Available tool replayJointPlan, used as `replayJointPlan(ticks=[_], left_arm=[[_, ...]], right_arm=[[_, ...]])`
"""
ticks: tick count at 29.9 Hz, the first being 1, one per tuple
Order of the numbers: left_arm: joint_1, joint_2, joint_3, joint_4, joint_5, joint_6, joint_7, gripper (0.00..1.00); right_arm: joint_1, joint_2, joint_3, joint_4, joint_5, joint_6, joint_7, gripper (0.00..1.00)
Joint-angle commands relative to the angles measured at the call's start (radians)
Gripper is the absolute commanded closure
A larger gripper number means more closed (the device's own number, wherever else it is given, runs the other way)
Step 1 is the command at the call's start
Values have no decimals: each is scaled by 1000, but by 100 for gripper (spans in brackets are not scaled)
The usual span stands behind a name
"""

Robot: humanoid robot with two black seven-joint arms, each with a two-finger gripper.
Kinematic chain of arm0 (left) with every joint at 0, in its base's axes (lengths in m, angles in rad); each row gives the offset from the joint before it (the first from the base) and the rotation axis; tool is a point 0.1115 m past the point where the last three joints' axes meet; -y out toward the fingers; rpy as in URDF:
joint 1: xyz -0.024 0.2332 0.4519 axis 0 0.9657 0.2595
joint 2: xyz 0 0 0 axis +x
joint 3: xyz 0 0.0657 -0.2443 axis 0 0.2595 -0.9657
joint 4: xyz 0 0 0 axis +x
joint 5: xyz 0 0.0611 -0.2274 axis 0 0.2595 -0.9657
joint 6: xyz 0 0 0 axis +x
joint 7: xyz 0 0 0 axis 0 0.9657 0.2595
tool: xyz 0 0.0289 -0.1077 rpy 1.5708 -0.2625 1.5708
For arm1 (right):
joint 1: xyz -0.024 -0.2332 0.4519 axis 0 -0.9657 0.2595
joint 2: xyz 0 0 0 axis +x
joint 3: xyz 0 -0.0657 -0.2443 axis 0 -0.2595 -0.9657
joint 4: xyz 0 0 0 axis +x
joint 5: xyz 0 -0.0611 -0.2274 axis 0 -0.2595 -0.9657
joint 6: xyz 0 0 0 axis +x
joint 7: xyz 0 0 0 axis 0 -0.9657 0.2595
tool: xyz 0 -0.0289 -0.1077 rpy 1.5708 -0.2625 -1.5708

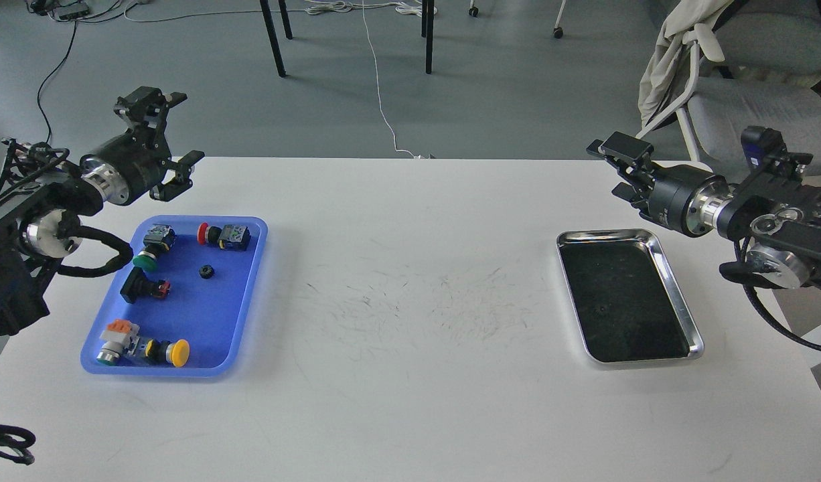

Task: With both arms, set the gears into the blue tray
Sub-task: 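Lower the right gripper into the metal tray again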

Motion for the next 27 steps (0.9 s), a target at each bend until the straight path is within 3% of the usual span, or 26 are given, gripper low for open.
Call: replayJointPlan(ticks=[1,10,17,19,24,27], left_arm=[[-12,-38,9,52,-5,0,5,2],[-15,-102,11,123,-6,0,-1,2],[-14,-121,15,132,-2,11,2,2],[-12,-122,15,132,-2,15,2,2],[-11,-124,14,132,-5,16,2,2],[-6,-135,-1,132,-6,19,4,2]], right_arm=[[0,-23,-4,25,-134,22,11,4],[154,-73,-232,96,-335,53,27,4],[227,-159,-297,206,-645,88,34,4],[244,-164,-299,208,-681,173,59,4],[270,-165,-317,180,-745,277,197,3],[290,-159,-363,159,-867,277,211,3]])
